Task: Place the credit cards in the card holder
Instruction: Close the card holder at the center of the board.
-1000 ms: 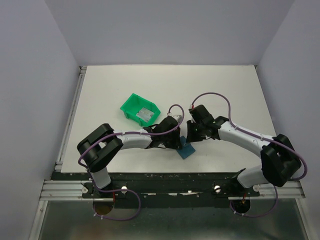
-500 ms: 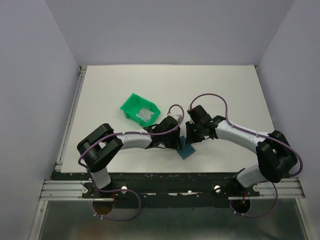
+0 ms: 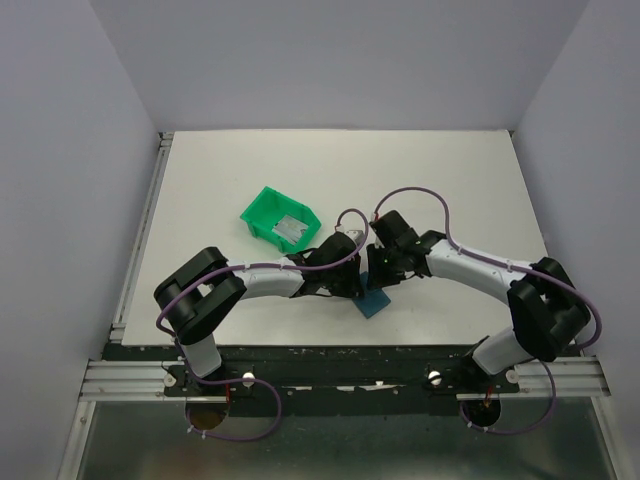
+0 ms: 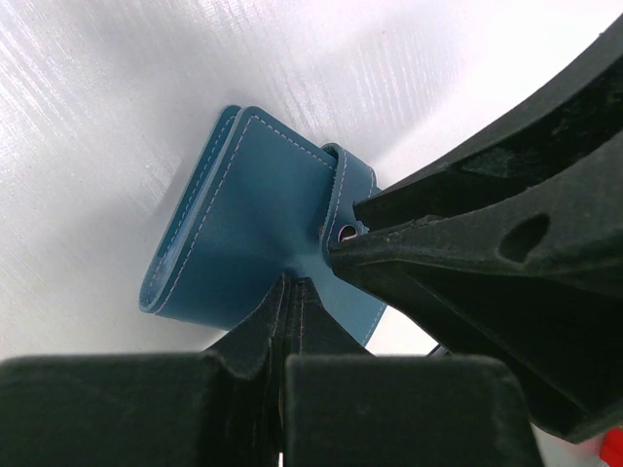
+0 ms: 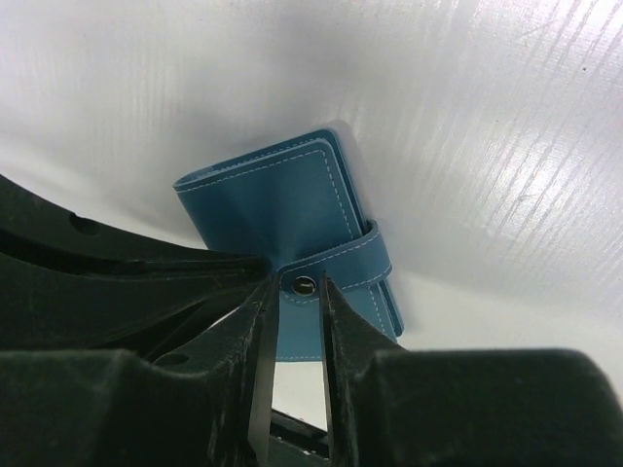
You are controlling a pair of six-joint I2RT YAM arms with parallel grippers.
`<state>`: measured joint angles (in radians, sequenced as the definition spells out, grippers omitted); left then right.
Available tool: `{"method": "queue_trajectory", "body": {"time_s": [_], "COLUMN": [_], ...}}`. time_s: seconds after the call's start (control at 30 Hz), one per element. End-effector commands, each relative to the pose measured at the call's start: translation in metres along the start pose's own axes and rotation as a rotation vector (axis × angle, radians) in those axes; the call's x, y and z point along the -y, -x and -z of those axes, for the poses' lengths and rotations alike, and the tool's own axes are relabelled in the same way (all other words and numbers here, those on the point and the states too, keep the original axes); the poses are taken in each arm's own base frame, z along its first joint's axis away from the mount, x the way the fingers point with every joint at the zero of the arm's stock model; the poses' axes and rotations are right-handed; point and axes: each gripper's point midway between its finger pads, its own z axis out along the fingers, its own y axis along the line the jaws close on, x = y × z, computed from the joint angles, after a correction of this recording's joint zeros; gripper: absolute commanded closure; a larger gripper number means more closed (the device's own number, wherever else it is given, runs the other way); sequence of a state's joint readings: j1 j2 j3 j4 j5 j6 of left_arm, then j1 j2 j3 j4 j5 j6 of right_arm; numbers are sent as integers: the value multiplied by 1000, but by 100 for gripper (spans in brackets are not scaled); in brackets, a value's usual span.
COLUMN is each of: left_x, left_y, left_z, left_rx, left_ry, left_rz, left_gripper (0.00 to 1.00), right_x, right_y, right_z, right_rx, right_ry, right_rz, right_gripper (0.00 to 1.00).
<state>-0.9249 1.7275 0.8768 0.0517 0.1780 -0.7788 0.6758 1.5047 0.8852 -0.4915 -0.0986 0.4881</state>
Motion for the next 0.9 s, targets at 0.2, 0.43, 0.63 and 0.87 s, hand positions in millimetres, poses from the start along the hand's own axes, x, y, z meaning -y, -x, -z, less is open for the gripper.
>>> {"method": "queue_trajectory", "body": {"time_s": [0.2,0.43,0.63,0.87], "left_x": [-29,-30,-29,-29], "left_y": [-29,-30,-28,-29], "left_z": [-8,-7,-7,-8], "left_rx": [-88,-90,-86,-90], "left_ry": [90,90,88,90], "left_rz": [6,7,6,8], "left_gripper": [100,100,100,100], "right_x": [2,7,10,12], "right_y": [1,-2,-4,-4], "right_z": [-6,-9,-11,-13], "right_rx": [-26,-44,-53,-54], "right_ry": [-39,-62,-80,-89], "right_rz": [15,15,17,12], "right_gripper": [69,71,72,75]}}
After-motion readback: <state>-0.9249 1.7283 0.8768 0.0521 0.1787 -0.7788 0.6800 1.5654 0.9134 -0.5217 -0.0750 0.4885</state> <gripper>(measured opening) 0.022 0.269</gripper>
